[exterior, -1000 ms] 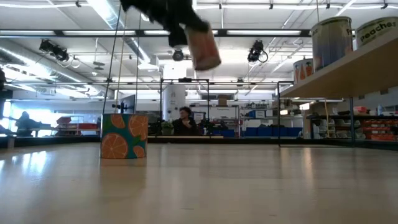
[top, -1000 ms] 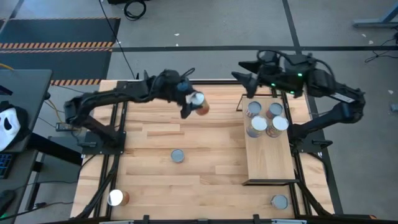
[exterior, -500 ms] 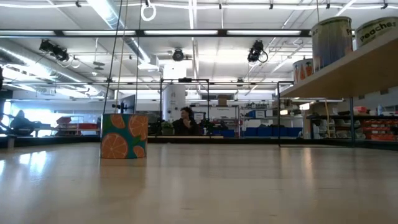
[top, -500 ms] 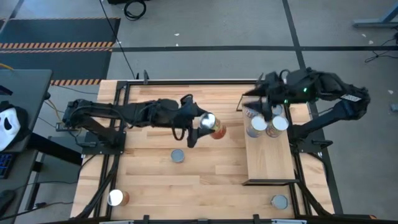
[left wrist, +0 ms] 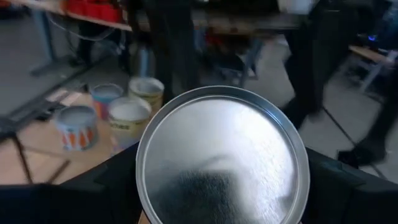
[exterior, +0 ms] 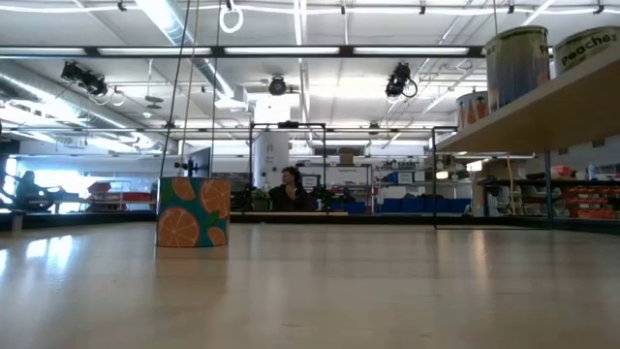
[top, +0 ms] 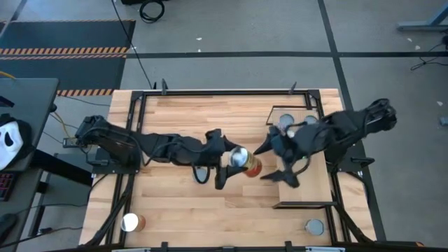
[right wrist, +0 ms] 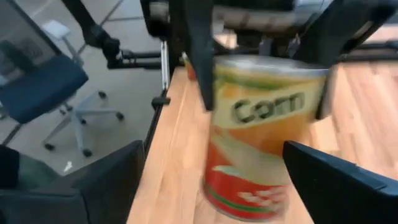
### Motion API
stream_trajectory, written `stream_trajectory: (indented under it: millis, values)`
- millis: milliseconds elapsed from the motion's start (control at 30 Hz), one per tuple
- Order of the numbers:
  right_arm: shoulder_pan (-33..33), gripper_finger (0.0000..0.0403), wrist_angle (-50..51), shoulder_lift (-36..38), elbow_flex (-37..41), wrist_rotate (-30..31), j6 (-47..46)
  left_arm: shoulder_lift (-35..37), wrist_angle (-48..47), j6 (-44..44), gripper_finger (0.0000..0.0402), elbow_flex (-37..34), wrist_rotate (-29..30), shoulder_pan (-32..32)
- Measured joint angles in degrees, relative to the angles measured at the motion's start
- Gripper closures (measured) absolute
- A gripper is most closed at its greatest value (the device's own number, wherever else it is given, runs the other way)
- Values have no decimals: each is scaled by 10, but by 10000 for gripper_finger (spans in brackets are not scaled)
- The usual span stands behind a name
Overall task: Pick and place cans onto a shelf
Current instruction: Put the top canned corn on the shelf
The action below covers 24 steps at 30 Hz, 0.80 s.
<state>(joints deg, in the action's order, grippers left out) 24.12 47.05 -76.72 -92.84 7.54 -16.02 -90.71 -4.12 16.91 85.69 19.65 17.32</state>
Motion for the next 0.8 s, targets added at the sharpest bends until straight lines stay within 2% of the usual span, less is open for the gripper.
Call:
stream_trajectory:
  millis: [100, 167, 333, 500, 633, 800]
  values:
    - [6, 5, 0, -19, -1, 9, -22, -4, 8, -23, 85, -2, 20, 14]
    - [7, 9, 5, -29, -1, 29, -37, -7, 36, -25, 85, -2, 14, 19]
    - [5, 17, -31, -55, 0, 31, -29, -12, 87, -41, 85, 0, 16, 22]
    - [5, 21, -35, -66, 1, 29, -24, -21, 72, -40, 85, -1, 10, 20]
    - [2, 25, -39, -58, 0, 56, -24, -20, 76, -41, 85, -1, 12, 18]
    - [-13, 53, -38, -57, 0, 56, -24, -20, 72, -40, 85, -1, 8, 18]
